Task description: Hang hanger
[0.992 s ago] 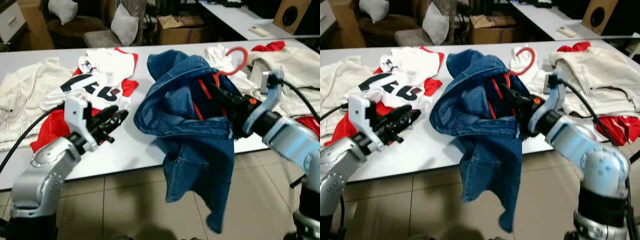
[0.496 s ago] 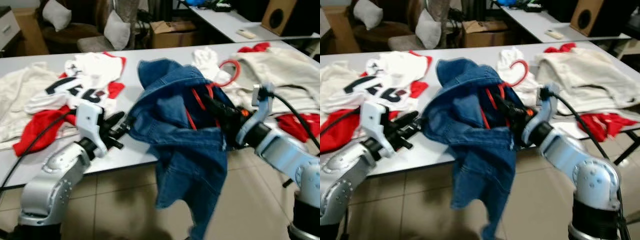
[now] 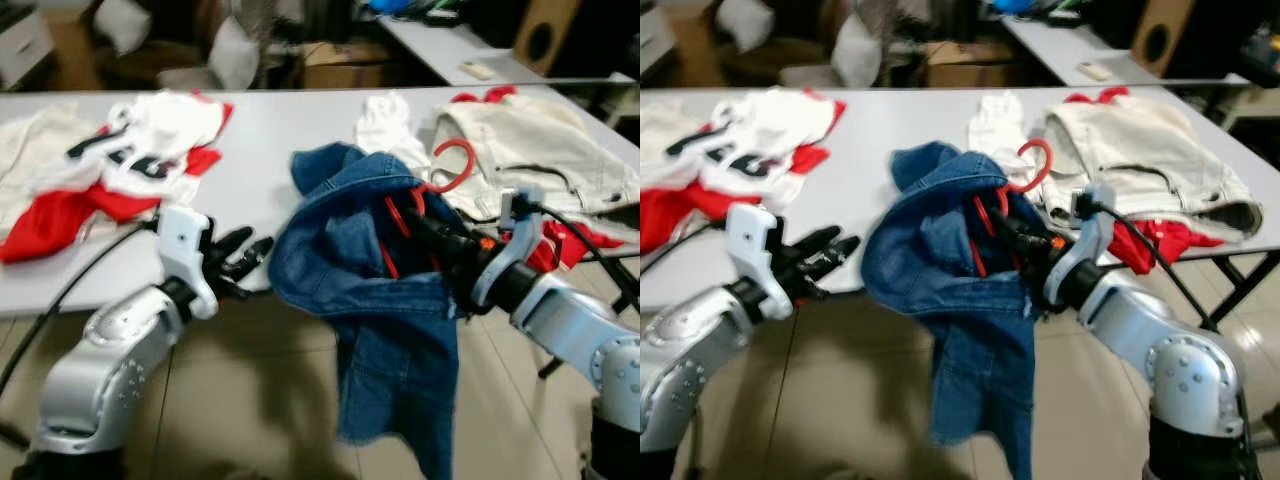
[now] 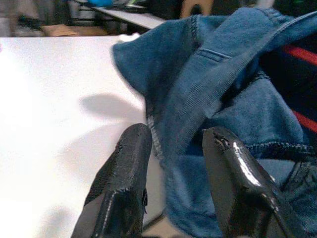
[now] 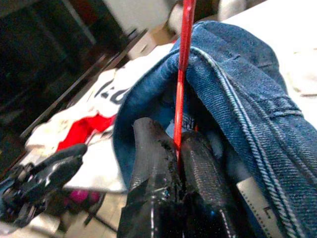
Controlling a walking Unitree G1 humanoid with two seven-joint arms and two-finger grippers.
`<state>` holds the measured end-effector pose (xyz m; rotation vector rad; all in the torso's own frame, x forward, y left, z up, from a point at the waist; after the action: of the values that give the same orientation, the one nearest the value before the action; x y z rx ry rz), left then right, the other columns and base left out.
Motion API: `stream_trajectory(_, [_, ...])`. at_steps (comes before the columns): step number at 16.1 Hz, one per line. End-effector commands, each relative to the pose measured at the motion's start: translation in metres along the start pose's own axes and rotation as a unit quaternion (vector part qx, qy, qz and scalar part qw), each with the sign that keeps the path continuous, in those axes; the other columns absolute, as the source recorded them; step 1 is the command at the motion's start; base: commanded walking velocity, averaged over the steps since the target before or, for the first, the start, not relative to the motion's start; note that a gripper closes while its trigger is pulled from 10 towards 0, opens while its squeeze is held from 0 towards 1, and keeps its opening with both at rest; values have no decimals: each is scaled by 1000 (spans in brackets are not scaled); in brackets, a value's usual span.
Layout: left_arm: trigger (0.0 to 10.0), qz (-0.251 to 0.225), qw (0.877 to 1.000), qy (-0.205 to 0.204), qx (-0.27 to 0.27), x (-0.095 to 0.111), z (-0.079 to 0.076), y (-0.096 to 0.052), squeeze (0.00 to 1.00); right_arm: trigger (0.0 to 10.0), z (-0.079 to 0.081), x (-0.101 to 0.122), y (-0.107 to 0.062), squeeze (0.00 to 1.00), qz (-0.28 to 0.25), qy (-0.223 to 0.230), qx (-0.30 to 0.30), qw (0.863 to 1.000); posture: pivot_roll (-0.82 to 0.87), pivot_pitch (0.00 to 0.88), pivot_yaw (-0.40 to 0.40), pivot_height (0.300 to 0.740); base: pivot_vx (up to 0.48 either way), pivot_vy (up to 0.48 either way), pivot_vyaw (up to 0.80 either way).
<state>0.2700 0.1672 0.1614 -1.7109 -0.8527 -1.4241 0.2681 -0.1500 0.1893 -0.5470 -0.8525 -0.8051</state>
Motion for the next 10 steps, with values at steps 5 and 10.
stream_trajectory(5, [10000, 18, 998, 39, 53, 1, 26, -16, 0, 10000, 10, -1, -1, 0, 19, -20, 35, 999, -17, 0, -27, 740, 0, 0, 800])
stream_trajectory(10, [10000, 20, 995, 64, 75, 3, 31, -21, 0, 10000, 10, -2, 3, 0, 50, -59, 39, 996, -4, 0, -47, 740, 0, 0, 800])
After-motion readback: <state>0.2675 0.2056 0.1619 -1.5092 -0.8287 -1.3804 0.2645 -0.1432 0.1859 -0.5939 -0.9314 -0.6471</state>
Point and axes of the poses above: a point about 5 cm out from each wrist's last joint towards the gripper, its own y axis pointing out of the wrist towards the gripper, its own x axis along the axis of the wrist's last joint, z = x × y, the point moved 1 cm from there along y, pointing out of the wrist towards the gripper, and after that the axes turned 1 degree about -y, right-handed, at the moved point
